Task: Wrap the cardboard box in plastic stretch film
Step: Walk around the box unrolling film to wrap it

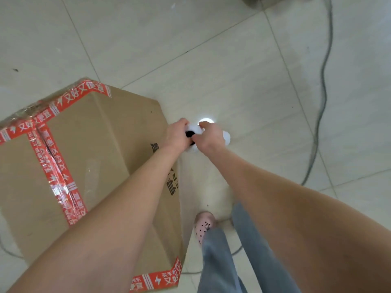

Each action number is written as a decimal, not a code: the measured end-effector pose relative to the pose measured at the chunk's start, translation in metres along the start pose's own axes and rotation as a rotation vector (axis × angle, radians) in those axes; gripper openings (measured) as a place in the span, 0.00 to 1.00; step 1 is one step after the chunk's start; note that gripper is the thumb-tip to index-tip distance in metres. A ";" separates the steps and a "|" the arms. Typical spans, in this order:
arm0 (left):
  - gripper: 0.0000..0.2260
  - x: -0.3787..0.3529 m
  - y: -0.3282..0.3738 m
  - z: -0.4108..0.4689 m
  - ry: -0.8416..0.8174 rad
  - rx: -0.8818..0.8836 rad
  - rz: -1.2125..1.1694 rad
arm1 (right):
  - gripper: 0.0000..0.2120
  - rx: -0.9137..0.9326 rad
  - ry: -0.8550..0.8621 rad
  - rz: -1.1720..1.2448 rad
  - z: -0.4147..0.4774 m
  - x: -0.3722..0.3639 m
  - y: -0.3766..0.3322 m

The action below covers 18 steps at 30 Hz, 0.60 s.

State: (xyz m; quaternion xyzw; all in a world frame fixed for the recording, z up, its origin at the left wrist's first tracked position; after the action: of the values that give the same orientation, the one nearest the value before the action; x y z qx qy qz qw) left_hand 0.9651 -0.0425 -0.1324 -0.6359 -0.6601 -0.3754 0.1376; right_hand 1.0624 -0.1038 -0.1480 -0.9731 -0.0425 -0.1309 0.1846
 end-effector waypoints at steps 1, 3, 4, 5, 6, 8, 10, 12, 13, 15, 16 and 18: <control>0.12 0.002 0.007 0.004 -0.027 -0.060 0.041 | 0.19 0.002 -0.007 -0.021 0.001 0.001 -0.003; 0.14 0.004 0.017 0.009 -0.048 -0.145 0.143 | 0.13 0.007 -0.001 -0.074 0.003 0.004 -0.005; 0.14 0.003 0.020 0.011 -0.043 -0.172 0.187 | 0.11 0.006 0.005 -0.099 0.004 0.006 -0.007; 0.14 0.003 0.023 0.012 -0.036 -0.191 0.240 | 0.11 0.004 0.004 -0.119 0.005 0.008 -0.008; 0.13 0.004 0.026 0.014 -0.028 -0.204 0.306 | 0.12 0.003 -0.001 -0.132 0.007 0.008 -0.009; 0.11 0.008 0.030 0.020 -0.014 -0.213 0.414 | 0.13 0.006 -0.011 -0.145 0.011 0.009 -0.012; 0.09 0.011 0.030 0.025 -0.046 -0.209 0.455 | 0.13 -0.003 -0.009 -0.158 0.015 0.012 -0.015; 0.07 0.016 0.028 0.031 -0.062 -0.186 0.461 | 0.16 -0.015 -0.006 -0.165 0.020 0.015 -0.021; 0.05 0.019 0.024 0.033 -0.060 -0.158 0.449 | 0.18 -0.020 -0.002 -0.171 0.022 0.016 -0.024; 0.01 0.026 0.013 0.037 -0.049 -0.066 0.373 | 0.22 -0.015 0.031 -0.168 0.026 0.018 -0.033; 0.02 0.029 0.006 0.040 -0.037 -0.010 0.317 | 0.24 -0.006 0.058 -0.148 0.027 0.019 -0.038; 0.05 0.033 -0.004 0.041 -0.020 0.098 0.195 | 0.27 -0.005 0.104 -0.083 0.029 0.024 -0.043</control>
State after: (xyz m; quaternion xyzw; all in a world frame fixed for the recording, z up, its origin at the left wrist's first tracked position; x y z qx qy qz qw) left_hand 0.9683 0.0098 -0.1400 -0.6934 -0.6139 -0.3211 0.1980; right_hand 1.0868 -0.0524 -0.1524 -0.9629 -0.0728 -0.1890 0.1785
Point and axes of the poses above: each hand's wrist, its own z-axis towards the middle knuckle, its own x-axis out of the back of the hand, y = z × x, the point moved 7 cm from there along z, towards the middle knuckle, and after that the axes turned 9 degrees about -x, right-handed, at the moved point
